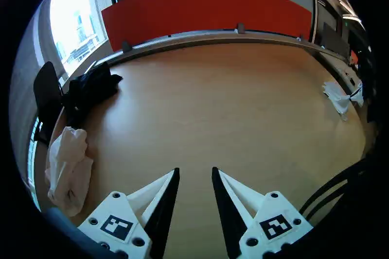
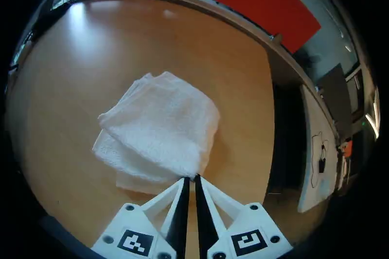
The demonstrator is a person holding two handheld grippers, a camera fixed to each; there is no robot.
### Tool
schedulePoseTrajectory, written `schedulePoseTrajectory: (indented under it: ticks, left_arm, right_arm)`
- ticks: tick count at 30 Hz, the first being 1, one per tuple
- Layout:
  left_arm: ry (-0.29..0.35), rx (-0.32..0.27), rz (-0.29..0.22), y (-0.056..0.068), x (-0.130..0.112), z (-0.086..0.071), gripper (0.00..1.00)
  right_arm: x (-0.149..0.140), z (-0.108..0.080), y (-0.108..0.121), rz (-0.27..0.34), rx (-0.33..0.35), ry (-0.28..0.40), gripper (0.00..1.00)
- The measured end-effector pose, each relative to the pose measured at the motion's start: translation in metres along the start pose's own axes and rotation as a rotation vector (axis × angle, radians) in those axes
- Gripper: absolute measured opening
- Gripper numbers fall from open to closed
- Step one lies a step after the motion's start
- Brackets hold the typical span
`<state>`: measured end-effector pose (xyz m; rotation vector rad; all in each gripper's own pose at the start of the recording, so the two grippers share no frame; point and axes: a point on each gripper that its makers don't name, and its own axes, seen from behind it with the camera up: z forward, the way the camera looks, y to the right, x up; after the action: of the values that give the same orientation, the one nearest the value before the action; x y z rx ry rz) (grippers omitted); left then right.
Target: Fold towel
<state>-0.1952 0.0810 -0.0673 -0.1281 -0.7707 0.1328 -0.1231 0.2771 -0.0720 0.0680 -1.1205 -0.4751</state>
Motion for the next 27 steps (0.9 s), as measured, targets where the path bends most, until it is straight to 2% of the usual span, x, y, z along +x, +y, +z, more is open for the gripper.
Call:
schedulePoseTrajectory:
  ticks: [6, 14, 20, 24, 26, 27]
  left_arm:
    - [-0.002, 0.0, -0.001, -0.001, -0.001, 0.0, 0.48]
    - [-0.002, 0.001, 0.003, 0.0, -0.001, 0.0, 0.48]
    - [-0.002, -0.001, 0.001, -0.001, -0.001, 0.0, 0.48]
    - [-0.001, -0.001, 0.005, -0.001, 0.0, 0.0, 0.48]
    - [-0.001, -0.001, 0.006, -0.001, 0.0, 0.0, 0.48]
    - [-0.001, -0.001, 0.006, 0.0, 0.0, 0.0, 0.48]
  right_arm:
    - [-0.005, 0.003, -0.003, 0.008, -0.001, -0.007, 0.1]
    - [-0.015, 0.005, -0.008, 0.017, -0.004, -0.028, 0.24]
    - [-0.024, 0.006, -0.01, 0.021, -0.01, -0.042, 0.42]
    - [-0.027, 0.006, -0.01, 0.022, -0.014, -0.046, 0.69]
    - [-0.028, 0.006, -0.01, 0.021, -0.013, -0.047, 0.72]
    - [-0.028, 0.005, -0.011, 0.02, -0.012, -0.047, 0.78]
